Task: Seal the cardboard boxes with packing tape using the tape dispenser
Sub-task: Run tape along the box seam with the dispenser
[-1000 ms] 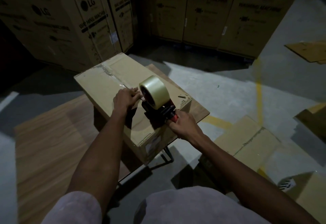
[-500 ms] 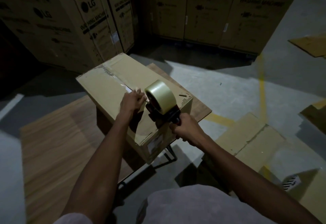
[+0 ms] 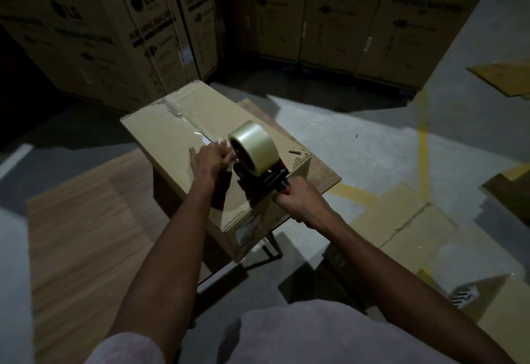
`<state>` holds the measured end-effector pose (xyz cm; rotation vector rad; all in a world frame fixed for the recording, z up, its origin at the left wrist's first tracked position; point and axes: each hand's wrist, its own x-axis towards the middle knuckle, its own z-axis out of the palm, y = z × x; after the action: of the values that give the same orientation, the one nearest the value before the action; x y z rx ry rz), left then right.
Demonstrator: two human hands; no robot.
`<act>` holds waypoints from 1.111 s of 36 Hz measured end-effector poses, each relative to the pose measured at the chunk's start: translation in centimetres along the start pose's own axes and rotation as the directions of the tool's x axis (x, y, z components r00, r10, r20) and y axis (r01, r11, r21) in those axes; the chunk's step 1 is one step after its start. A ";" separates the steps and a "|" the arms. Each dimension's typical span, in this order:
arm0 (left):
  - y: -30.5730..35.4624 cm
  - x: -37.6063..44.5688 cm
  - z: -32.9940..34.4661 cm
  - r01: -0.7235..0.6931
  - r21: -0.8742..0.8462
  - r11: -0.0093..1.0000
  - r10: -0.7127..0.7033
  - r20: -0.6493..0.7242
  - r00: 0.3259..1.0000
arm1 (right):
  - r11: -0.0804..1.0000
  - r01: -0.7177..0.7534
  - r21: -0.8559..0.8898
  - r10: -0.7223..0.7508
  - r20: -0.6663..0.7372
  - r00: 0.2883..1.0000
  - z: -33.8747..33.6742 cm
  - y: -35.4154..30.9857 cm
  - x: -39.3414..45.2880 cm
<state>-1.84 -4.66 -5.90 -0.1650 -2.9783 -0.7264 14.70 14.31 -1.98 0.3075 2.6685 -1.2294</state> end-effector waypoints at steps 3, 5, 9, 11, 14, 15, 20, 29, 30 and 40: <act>-0.2 0.0 -0.2 -0.015 0.025 1.000 0.015 0.014 1.000 | 0.999 -0.003 0.052 0.002 0.016 1.000 -0.5 0.2 -0.6; -0.4 0.3 -0.2 -0.033 0.060 0.998 0.031 0.034 0.999 | 0.997 -0.009 0.080 0.007 0.021 1.000 -0.8 0.5 -1.0; -0.7 0.4 0.1 -0.055 0.053 0.997 0.054 0.032 0.998 | 0.992 -0.055 0.113 0.052 0.028 0.998 -0.9 1.7 -1.7; -0.6 0.1 0.1 -0.068 0.042 0.997 0.068 0.018 0.998 | 0.991 -0.073 0.116 0.071 0.022 0.997 -0.7 2.3 -1.8; -0.1 -0.4 -0.1 -0.088 0.052 0.995 0.089 0.001 0.996 | 0.986 -0.097 0.138 0.092 0.035 0.995 -0.1 2.9 -1.9; 0.1 -0.6 -0.2 -0.096 0.068 0.993 0.096 0.003 0.995 | 0.982 -0.102 0.159 0.097 0.042 0.994 0.0 3.1 -1.9; 0.6 -1.2 -0.6 -0.154 0.201 0.967 0.137 0.094 0.986 | 0.968 -0.108 0.226 0.103 0.036 0.994 0.3 3.3 -1.6; 1.9 -2.4 -0.3 -0.185 0.187 0.965 0.153 0.174 0.973 | 0.958 -0.097 0.270 0.098 0.010 0.995 0.8 3.9 -1.4; 1.9 -2.6 -0.3 -0.164 0.150 0.975 0.138 0.168 0.976 | 0.957 -0.098 0.274 0.098 0.012 0.995 0.8 3.9 -1.4; 3.4 -2.8 -0.8 0.083 -0.025 0.996 -0.080 0.126 0.989 | 0.982 -0.048 0.181 0.044 0.026 0.999 0.1 3.4 -1.8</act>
<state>1.34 -2.33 -3.88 -0.0940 -3.1100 -0.7996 17.30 16.16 -4.04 0.3774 2.5203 -1.4552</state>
